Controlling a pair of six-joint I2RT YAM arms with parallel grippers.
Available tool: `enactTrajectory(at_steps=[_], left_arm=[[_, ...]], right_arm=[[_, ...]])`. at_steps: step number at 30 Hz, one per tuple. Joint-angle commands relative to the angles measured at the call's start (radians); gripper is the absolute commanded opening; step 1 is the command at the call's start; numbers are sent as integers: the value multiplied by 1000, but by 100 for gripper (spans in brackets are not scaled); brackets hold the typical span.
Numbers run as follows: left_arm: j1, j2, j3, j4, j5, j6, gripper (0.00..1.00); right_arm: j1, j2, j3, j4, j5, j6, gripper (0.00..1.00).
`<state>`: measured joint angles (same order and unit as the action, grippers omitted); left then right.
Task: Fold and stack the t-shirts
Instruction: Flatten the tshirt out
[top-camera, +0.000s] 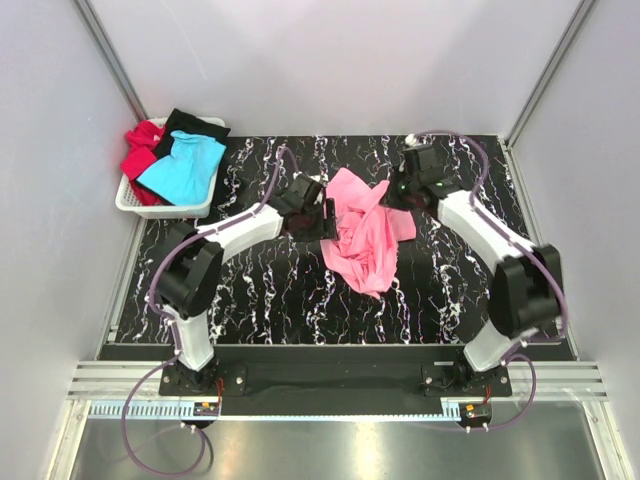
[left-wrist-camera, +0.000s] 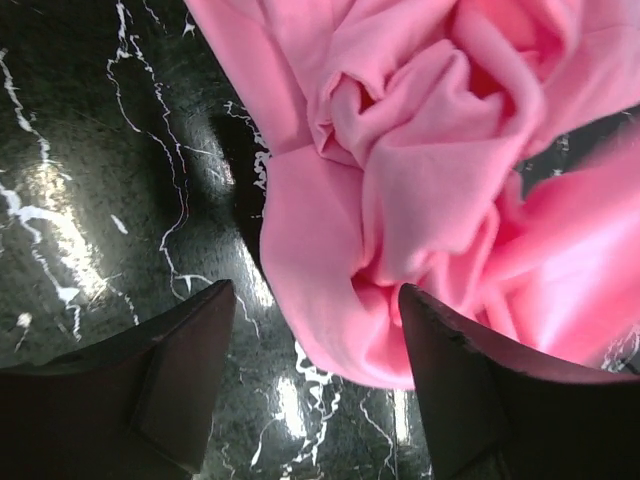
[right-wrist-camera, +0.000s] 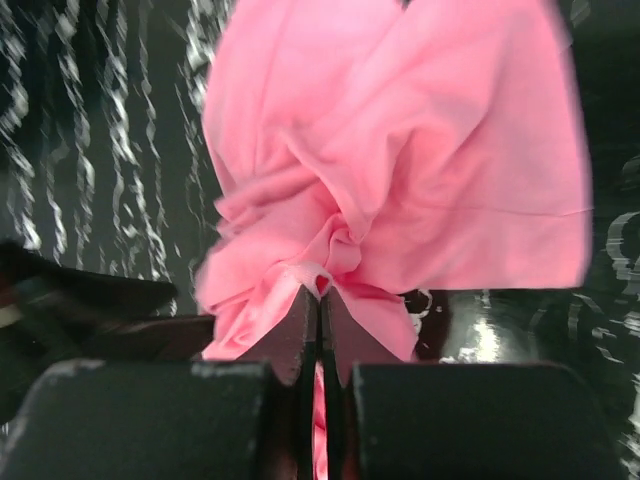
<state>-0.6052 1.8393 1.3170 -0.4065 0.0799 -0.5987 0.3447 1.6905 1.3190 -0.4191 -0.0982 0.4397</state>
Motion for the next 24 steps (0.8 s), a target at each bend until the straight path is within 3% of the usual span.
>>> enactTrajectory(at_steps=[1,8,11,15,16,24], left_arm=[[-13,43,59,55,-44,-48,68],[-24,107,74,60,-114,-125,63],[-30,127,79,66,-104,-118,53],[-30,120,77,72,-121,-125,20],[-28,112,80,71,-132,-124,1],[70,-199,74,-40,-222,-67,0]], right_arm=[[0,-159,0,-24,172,-7,0],[2,-245,-98,-75,267,34,0],[0,-268,-116,-92,298,44,0],[0,-275,-95,-106,331,39,0],[-1,-273,-86,-110,336,37,0],[-3,-207,138,-184,371,-32,0]])
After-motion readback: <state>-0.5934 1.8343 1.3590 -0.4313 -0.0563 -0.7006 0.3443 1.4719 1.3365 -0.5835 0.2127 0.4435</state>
